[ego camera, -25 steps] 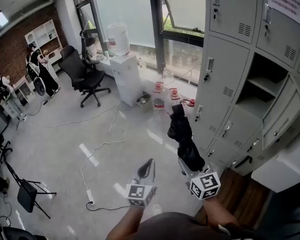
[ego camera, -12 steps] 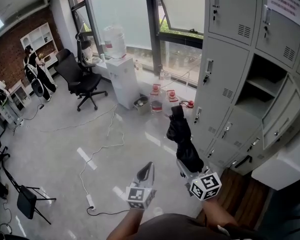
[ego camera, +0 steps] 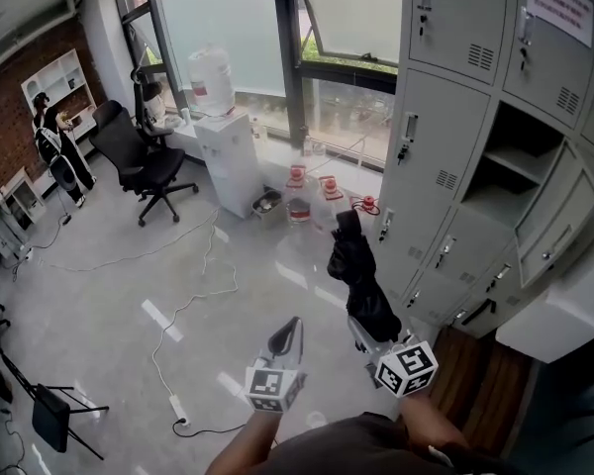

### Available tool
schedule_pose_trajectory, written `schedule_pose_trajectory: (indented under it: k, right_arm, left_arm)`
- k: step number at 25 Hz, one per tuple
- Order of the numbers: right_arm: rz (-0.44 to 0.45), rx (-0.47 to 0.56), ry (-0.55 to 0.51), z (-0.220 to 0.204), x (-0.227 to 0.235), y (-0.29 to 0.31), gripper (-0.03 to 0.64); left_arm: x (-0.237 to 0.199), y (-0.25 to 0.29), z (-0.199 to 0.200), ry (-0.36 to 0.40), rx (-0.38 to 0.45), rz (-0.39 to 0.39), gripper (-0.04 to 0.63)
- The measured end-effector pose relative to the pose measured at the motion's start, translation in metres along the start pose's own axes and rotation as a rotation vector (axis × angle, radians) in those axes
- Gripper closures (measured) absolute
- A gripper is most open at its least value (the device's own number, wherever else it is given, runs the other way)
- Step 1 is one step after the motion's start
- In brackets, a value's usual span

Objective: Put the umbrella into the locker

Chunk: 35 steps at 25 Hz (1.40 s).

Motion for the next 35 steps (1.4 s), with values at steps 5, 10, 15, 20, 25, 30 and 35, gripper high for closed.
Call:
schedule_pose_trajectory:
  k: [5, 10, 15, 20, 25, 30, 35]
  right_arm:
    - [-0.035, -0.012, 0.001, -0.003, 0.002, 0.0, 0.377]
    - [-0.077, -0.022, 0.006, -0.005, 0.018, -0.001, 0.377]
    - [-0.109, -0.032, 0.011, -0.01, 0.043, -0.002, 0.377]
    - [-0.131, -0.047, -0.01, -0.009, 0.073, -0.002, 0.377]
    - [-0.147, -0.046, 0.013, -0.009, 0.108, 0.002, 0.377]
    - [-0.159, -0.045, 0.027, -0.005, 0.146, 0.002, 0.377]
    - [-0.186, -0.051, 0.035, -0.007, 0.186, -0.002, 0.376]
  left_arm:
    - [-0.006, 0.007, -0.007, -0.001, -0.002, -0.023, 0.591]
    - [-0.001, 0.022, -0.014, -0.017, -0.026, -0.058, 0.591]
    - [0.009, 0.049, -0.018, -0.028, -0.025, -0.087, 0.591]
    - [0.02, 0.084, -0.005, -0.004, -0.007, -0.114, 0.591]
    - [0.03, 0.117, -0.008, 0.016, -0.026, -0.125, 0.591]
    - [0.049, 0.154, -0.007, 0.023, -0.038, -0.144, 0.591]
    - [0.072, 0.189, -0.013, 0.018, -0.058, -0.173, 0.591]
Point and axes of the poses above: the fingertips, and each gripper's own axes: y forward along the fingers, x to its right, z out of its top, the point moved 2 cm from there along -y, backward along the fingers, and after that the axes turned 1 degree about -y, right-handed, at the moved point
